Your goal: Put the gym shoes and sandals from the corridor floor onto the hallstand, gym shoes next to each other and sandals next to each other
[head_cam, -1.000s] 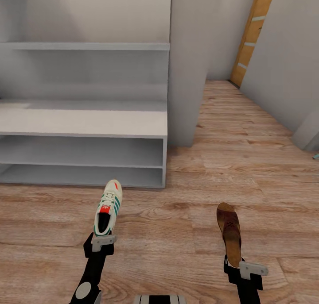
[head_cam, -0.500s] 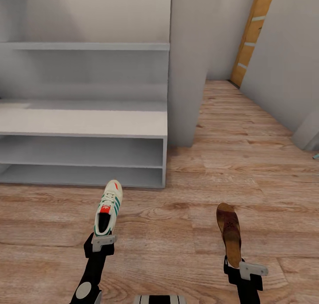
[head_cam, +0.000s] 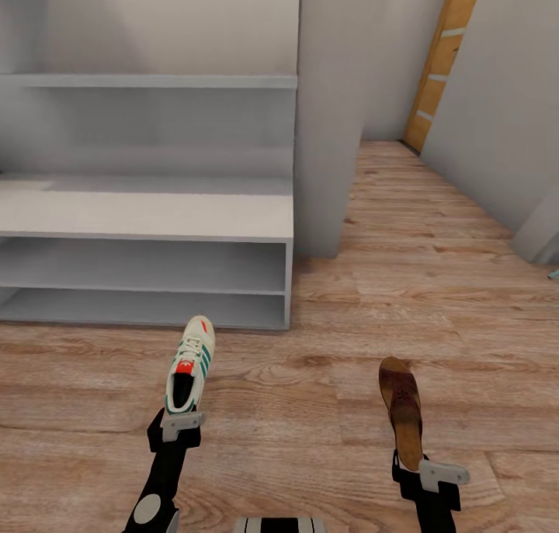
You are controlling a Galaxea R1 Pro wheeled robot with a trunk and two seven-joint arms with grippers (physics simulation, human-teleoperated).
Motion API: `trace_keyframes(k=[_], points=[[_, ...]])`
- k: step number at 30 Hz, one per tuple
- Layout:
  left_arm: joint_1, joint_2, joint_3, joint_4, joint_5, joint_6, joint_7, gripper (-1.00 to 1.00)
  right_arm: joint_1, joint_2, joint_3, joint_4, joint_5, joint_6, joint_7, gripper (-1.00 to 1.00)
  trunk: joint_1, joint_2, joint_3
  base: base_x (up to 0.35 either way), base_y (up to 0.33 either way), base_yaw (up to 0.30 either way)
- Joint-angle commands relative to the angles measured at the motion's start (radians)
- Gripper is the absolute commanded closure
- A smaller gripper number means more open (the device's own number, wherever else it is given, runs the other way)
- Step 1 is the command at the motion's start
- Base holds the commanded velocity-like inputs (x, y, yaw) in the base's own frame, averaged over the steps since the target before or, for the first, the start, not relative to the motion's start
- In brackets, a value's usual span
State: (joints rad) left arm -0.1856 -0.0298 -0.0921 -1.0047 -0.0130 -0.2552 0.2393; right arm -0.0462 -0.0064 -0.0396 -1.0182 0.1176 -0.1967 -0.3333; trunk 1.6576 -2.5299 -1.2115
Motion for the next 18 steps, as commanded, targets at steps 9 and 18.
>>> trace_keyframes(k=[9,18], points=[[0.0,-0.001,0.0,0.0,-0.001,0.001,0.006,1.0,-0.001,-0.001,-0.001,0.004,-0.003,-0.001,0.002,1.0,0.0,0.0,0.0,0.0,0.0,0.0],[-0.012,-0.001,0.001,0.001,0.0,0.005,0.005,1.0,-0.01,0.0,-0.001,0.012,-0.007,-0.001,0.003,1.0,0.0,0.0,0.0,0.0,0.0,0.0]])
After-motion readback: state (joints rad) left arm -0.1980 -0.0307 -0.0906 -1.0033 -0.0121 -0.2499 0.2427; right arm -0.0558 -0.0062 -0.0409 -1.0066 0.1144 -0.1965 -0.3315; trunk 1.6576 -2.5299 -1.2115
